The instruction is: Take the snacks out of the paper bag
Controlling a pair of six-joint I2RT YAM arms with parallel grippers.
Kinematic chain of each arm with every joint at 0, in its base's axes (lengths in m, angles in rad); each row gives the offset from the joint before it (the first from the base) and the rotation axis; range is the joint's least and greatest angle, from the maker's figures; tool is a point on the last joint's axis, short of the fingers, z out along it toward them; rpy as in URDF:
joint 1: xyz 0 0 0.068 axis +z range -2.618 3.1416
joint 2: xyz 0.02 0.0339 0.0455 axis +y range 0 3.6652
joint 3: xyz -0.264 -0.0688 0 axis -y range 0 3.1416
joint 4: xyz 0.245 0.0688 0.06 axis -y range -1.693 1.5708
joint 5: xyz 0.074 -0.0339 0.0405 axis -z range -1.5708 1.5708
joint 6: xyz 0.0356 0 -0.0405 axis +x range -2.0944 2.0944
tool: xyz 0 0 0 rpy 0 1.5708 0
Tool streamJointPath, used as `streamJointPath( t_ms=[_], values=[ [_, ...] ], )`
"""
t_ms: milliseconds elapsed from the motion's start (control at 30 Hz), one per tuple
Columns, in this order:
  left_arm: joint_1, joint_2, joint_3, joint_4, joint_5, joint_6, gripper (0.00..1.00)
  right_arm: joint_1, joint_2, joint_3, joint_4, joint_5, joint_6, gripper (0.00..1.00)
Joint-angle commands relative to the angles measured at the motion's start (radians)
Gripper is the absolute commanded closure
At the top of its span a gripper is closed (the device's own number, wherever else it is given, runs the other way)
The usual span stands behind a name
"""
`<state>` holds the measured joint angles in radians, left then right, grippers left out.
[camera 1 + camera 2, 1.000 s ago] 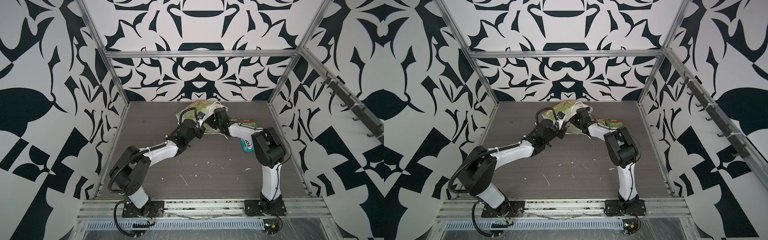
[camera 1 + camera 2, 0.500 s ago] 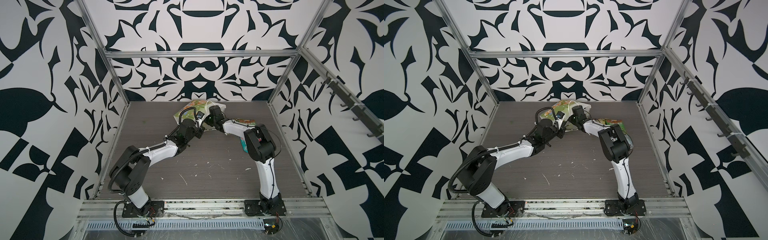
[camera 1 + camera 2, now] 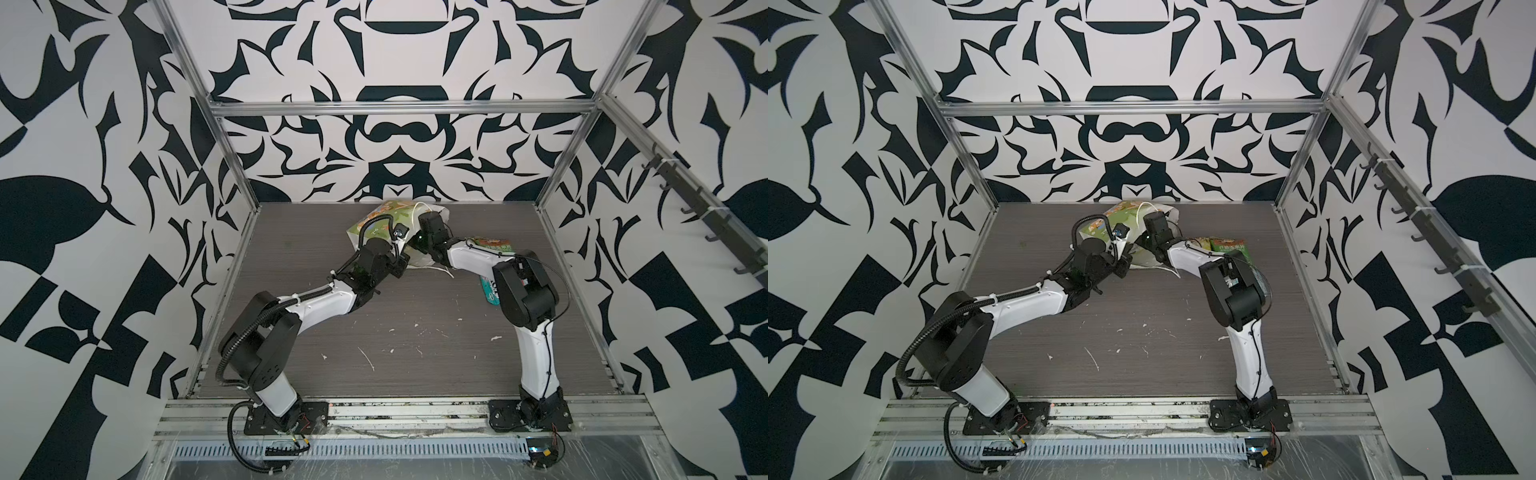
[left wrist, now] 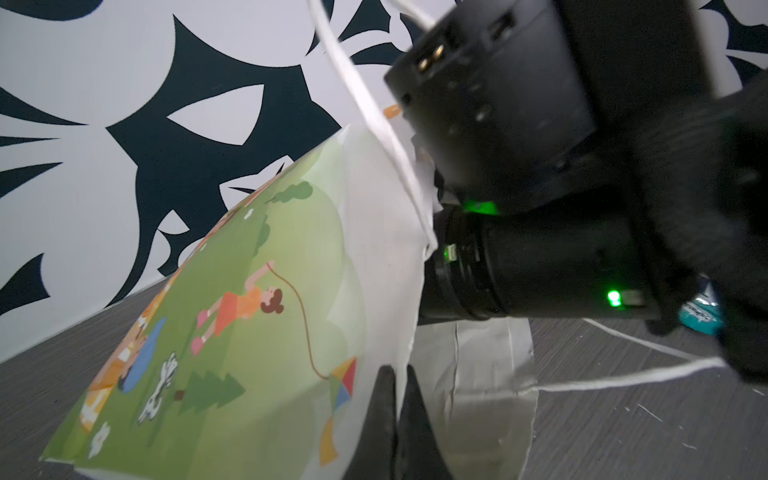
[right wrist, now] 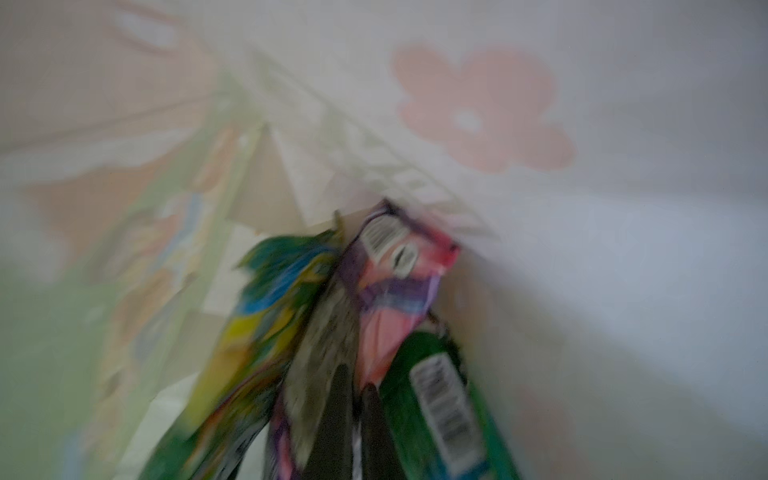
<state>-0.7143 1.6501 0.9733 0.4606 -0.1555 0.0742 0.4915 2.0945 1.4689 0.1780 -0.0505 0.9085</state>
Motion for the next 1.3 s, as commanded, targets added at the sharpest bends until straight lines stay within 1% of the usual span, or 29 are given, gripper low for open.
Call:
streamJointPath(
  t_ms=[0,200,300,333,400,467,567,667,800,833,867,967,1167,1267],
  values=[
    [-0.005,0.019,-0.005,0.026,-0.004,-0.010,1.00,0.001,-0.108,-0.041,0.091,-0.017,-0.015,1.00],
    [-0.005,0.022,-0.015,0.029,-0.025,-0.009,1.00,-0.008,-0.166,-0.141,0.135,-0.061,0.030,1.00],
    [-0.005,0.020,-0.022,0.030,-0.034,-0.010,1.00,-0.008,-0.200,-0.171,0.107,-0.040,0.023,1.00],
    [-0.005,0.019,-0.024,0.029,-0.036,-0.011,1.00,-0.008,-0.211,-0.179,0.078,-0.017,0.022,1.00],
    [-0.005,0.019,-0.025,0.034,-0.036,-0.011,1.00,-0.008,-0.220,-0.189,0.053,0.015,0.009,0.94],
    [-0.005,0.023,-0.022,0.034,-0.033,-0.011,1.00,-0.009,-0.213,-0.192,0.051,0.031,0.006,0.80],
    [-0.005,0.025,-0.016,0.036,-0.023,-0.010,1.00,-0.013,-0.182,-0.181,0.066,0.046,0.000,0.73],
    [-0.005,0.027,-0.009,0.034,-0.014,-0.010,1.00,-0.014,-0.142,-0.159,0.099,0.050,-0.013,0.70],
    [-0.006,0.022,-0.006,0.028,-0.008,-0.005,1.00,-0.019,-0.093,-0.107,0.091,0.064,-0.030,0.67],
    [-0.005,0.021,-0.007,0.026,-0.006,-0.006,1.00,-0.018,-0.081,-0.096,0.089,0.072,-0.030,0.61],
    [-0.005,0.020,-0.008,0.027,-0.004,-0.005,1.00,-0.018,-0.067,-0.086,0.100,0.073,-0.027,0.58],
    [-0.005,0.022,-0.009,0.027,0.002,-0.004,1.00,-0.019,-0.032,-0.067,0.118,0.092,-0.003,0.57],
    [-0.005,0.030,-0.008,0.035,0.023,-0.004,1.00,-0.018,0.035,-0.046,0.216,0.103,0.067,0.52],
    [-0.005,0.033,-0.007,0.037,0.032,-0.005,1.00,-0.014,0.064,-0.030,0.258,0.125,0.077,0.49]
  ],
)
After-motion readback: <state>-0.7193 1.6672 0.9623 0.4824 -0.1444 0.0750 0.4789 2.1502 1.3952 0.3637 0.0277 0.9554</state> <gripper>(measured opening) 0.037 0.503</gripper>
